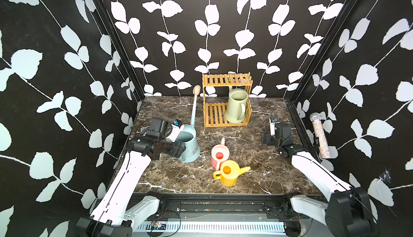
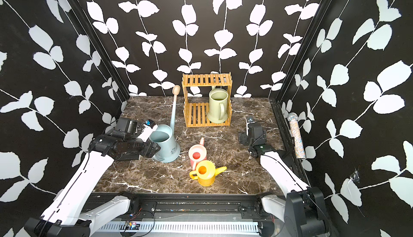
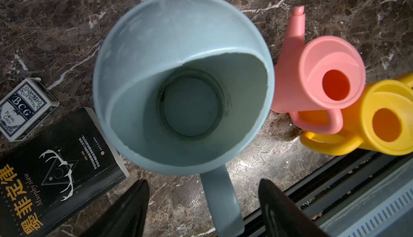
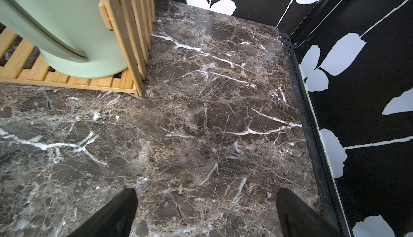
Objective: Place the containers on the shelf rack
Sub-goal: 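Pick up a container from the center of the board.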
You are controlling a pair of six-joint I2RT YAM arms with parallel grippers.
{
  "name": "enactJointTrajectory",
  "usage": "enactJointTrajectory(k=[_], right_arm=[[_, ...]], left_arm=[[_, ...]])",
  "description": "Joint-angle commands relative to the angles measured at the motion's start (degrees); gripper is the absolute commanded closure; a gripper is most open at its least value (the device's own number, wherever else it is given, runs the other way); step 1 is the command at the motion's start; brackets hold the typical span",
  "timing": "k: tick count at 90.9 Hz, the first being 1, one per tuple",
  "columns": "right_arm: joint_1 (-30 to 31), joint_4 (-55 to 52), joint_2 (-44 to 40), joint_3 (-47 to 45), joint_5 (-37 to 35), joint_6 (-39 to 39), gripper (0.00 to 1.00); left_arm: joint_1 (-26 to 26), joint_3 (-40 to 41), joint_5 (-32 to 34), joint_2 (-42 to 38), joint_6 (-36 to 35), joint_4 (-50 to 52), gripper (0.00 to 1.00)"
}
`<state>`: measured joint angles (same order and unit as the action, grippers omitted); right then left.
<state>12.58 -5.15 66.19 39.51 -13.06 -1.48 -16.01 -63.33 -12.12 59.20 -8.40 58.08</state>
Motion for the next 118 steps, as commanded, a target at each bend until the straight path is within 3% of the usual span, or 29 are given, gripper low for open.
enactJointTrajectory(k=[1, 24, 32, 40, 49, 65, 100, 118], right_arm=[[-0.41, 0.9, -0.03, 0.92, -0.74, 0.01, 0.01], [-0.38, 1.09, 0.72, 1.24, -0.69, 0.15, 0.01], [-0.41, 1.19, 0.95, 1.32, -0.48, 0.06, 0.01], [-0.43, 1.31, 1.05, 1.07, -0.56, -0.04, 0.01], [-0.46, 0.83, 1.64, 1.63, -0.24, -0.01, 0.01], [-0.45, 0.74, 1.51, 1.5, -0.38, -0.21, 0.01], [-0.47, 0.81, 0.79, 1.57, -0.9, 0.34, 0.01], [-0.45, 0.88, 1.34, 1.5, -0.93, 0.26, 0.01]], left_arm=[[0.28, 0.69, -2.19, 0.27, 3.11, -0.99, 0.29], [0.27, 0.66, -0.04, 0.99, 0.55, 0.06, 0.49], [0.28, 1.05, -1.13, 0.64, 0.59, 0.67, 0.51], [0.28, -0.23, -2.89, 0.28, 0.24, 1.99, 0.44], [-0.35, -1.25, -1.99, 0.5, -0.32, 3.54, 0.23], [-4.66, -2.44, 2.59, 2.48, -2.0, 4.47, 0.23], [-4.48, -1.95, 7.79, 3.79, 1.6, 1.92, 0.54], [-2.83, -3.44, 8.05, 3.46, 1.57, 1.62, 0.79]])
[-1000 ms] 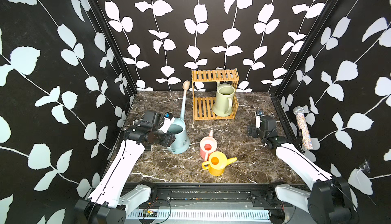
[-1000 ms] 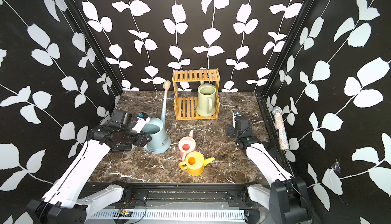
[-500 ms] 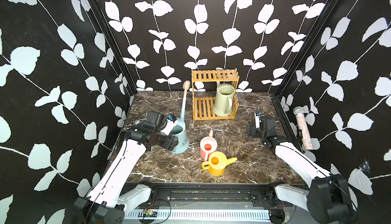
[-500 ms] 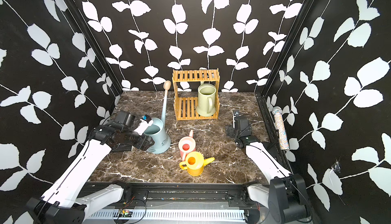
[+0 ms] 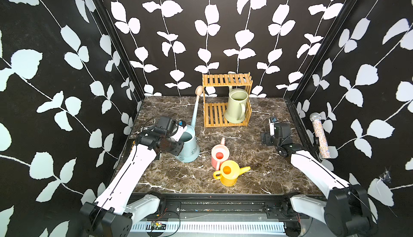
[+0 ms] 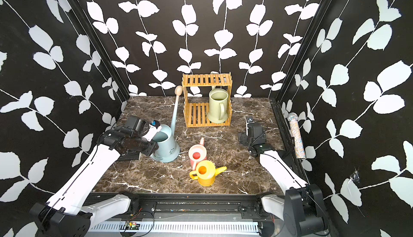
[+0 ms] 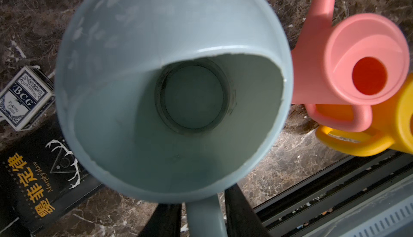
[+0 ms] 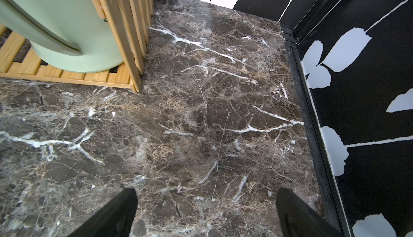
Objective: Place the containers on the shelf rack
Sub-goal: 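Pick up a container from the center of the board.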
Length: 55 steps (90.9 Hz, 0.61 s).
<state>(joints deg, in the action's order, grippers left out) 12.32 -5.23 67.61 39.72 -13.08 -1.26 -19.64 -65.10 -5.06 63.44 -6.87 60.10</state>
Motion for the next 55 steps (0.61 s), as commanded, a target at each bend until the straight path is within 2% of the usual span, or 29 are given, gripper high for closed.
enactJointTrajectory(k=[1, 10, 17, 39, 55], right_arm=[[-0.23, 0.99, -0.05, 1.3, -0.94, 0.03, 0.01], [-0.16, 1.28, -0.31, 0.97, -0.81, -0.32, 0.01], [-0.2, 1.04, -0.22, 1.07, -0.93, 0.14, 0.01], [-0.21, 0.67, 0.49, 1.62, -1.16, 0.26, 0.01], [-0.2, 0.16, 1.41, 2.17, -1.22, 0.38, 0.01]], left_arm=[[0.86, -1.73, 0.96, -0.86, 0.03, -0.45, 0.8], [1.69, -3.12, 0.1, -1.51, -0.25, -0.37, 0.93], [1.92, -4.99, 0.34, -2.39, -1.75, 0.05, 0.98], [1.97, -12.5, -0.02, -4.2, -9.1, 2.74, 1.0], [1.97, -16.63, -6.57, -2.24, -7.36, 6.03, 1.0]])
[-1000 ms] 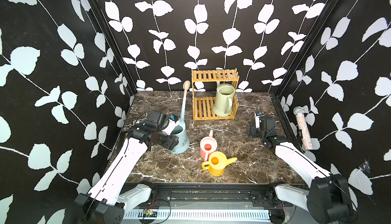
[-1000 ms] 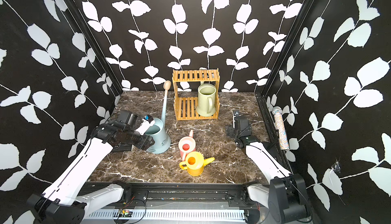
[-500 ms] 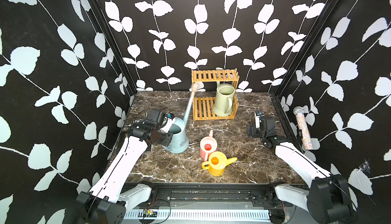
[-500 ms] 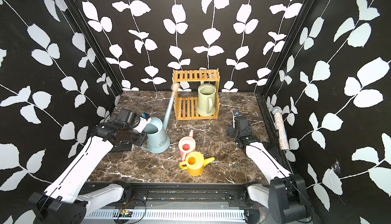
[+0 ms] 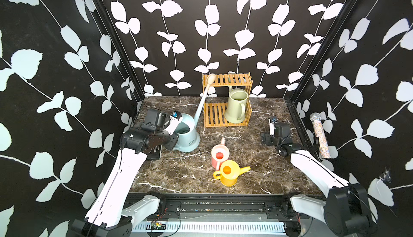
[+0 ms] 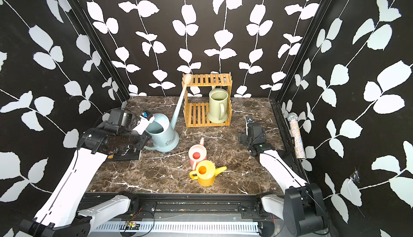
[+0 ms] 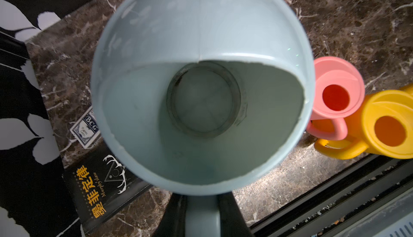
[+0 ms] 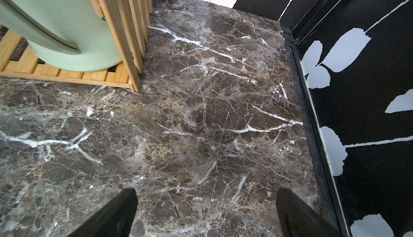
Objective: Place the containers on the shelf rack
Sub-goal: 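Pick up a container from the center of the board, then place the container on the shelf.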
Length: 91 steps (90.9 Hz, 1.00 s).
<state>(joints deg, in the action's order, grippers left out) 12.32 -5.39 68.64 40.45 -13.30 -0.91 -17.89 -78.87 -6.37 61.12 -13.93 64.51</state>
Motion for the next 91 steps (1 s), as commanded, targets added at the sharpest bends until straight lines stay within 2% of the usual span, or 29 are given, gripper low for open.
enactJointTrajectory(k=[1, 18, 48, 75, 91], right_arm=[[-0.15, 0.39, 0.37, 1.38, -0.97, -0.02, 0.01], [-0.16, -0.08, 1.14, 1.54, -1.13, 0.22, 0.01], [-0.25, -0.03, 0.99, 1.04, -1.38, 0.15, 0.01], [-0.22, 0.03, 2.4, 1.51, -1.08, -0.11, 0.01], [-0.12, 1.34, 3.26, 5.29, 3.99, -3.73, 0.03]], left_arm=[[0.22, -2.99, -5.82, 0.24, -0.08, 1.69, 1.0], [-0.48, -3.18, -9.55, 3.89, 5.42, 3.39, 1.0], [-3.51, -6.27, -9.34, 10.63, 9.6, 3.99, 1.0], [-5.59, -3.58, -10.18, 11.87, 11.12, 4.75, 1.0], [-5.58, -3.02, -10.95, 12.56, 12.94, 4.88, 1.0]])
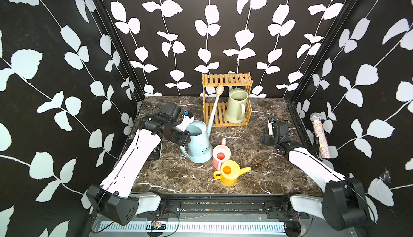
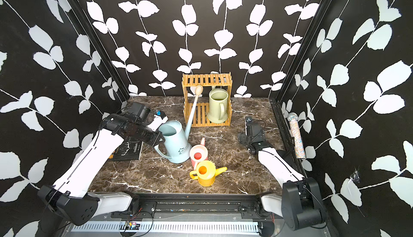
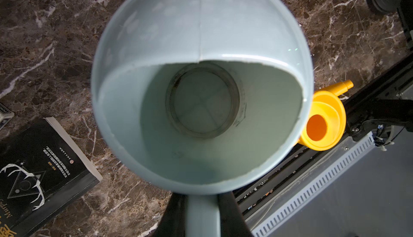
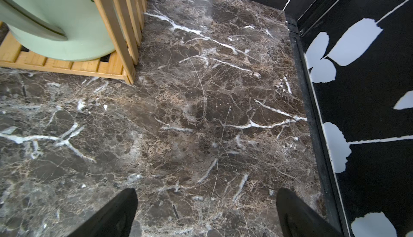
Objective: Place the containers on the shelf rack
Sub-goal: 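Place the container on the shelf.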
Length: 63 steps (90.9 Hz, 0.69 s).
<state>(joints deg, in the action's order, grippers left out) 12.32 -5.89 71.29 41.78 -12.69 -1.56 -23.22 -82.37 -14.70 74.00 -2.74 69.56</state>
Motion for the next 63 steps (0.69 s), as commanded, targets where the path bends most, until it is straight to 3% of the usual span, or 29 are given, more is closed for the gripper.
enactJointTrajectory(k=[1, 23, 63], right_arm=[[-0.15, 1.8, 0.88, 4.34, 3.86, -3.35, 0.03], [0.33, 0.47, 8.52, 17.51, 8.07, -10.26, 0.12], [2.06, -0.17, 21.63, 29.24, 12.79, -10.95, 0.26]], left_arm=[[-0.24, 0.55, -2.66, -0.33, 1.76, -0.15, 1.0], [-0.27, 1.64, -2.36, 0.48, 2.7, -0.18, 1.0], [-0.24, -0.24, -2.7, 3.46, 5.26, -1.82, 1.0]])
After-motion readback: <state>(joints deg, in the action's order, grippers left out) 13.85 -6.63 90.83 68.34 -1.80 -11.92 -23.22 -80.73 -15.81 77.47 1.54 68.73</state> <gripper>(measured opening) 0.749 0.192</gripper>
